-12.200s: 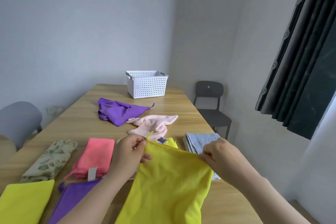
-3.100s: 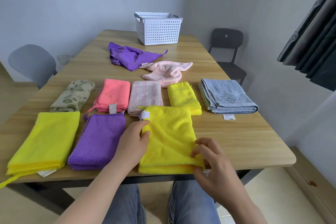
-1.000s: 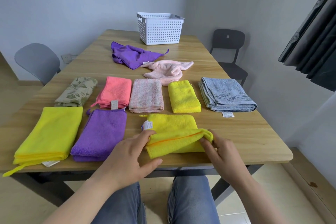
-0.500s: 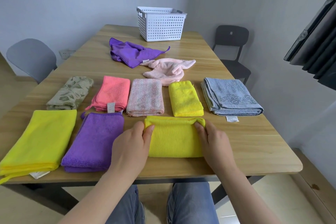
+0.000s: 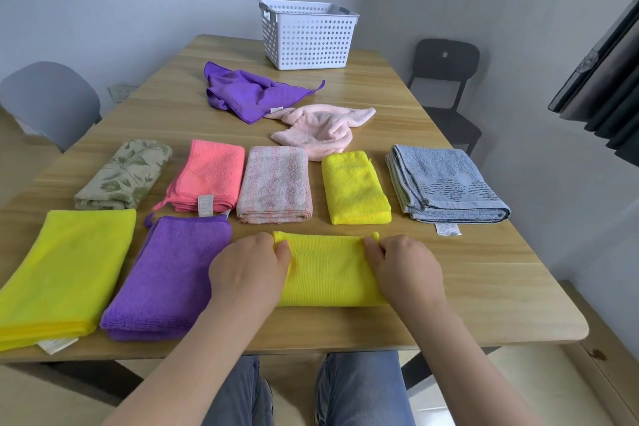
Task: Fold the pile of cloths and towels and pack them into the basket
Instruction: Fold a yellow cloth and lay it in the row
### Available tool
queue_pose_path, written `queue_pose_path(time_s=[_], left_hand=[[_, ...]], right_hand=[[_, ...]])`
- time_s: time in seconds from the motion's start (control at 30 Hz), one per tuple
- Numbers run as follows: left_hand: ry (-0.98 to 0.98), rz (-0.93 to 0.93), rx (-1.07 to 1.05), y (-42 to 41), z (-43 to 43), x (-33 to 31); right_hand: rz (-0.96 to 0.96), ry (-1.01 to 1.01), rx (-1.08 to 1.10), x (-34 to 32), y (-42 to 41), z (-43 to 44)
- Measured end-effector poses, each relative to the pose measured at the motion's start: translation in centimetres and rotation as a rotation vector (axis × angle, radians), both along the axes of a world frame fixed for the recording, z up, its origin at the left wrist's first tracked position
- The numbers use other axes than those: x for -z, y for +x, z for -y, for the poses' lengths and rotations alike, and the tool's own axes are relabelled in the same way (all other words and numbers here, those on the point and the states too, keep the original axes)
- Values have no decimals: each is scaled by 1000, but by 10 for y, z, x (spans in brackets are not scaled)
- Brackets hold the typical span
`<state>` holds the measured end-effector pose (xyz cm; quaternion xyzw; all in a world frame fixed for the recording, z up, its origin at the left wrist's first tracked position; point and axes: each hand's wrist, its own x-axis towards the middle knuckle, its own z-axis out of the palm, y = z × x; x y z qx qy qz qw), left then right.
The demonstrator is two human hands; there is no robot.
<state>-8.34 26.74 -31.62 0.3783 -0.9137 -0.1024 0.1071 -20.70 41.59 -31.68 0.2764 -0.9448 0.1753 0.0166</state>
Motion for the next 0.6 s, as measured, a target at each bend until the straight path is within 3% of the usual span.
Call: queue_pose_path(time_s=[0.23, 0.37, 0.47, 0.53, 0.6], left_hand=[[-42, -179, 18, 6, 2, -3], [-196, -303, 397, -8, 10, -1], [-68, -143, 556, -25, 10, 0], [-28, -15, 555, -30, 11, 3], [-31, -13, 525, -30, 10, 4]], right_hand=[[-21, 56, 74, -1, 3, 4], [-47, 80, 30, -1, 5, 4], [-14, 65, 12, -3, 3, 2], [18, 30, 16, -6, 1, -1], [30, -13, 41, -10, 2, -7]])
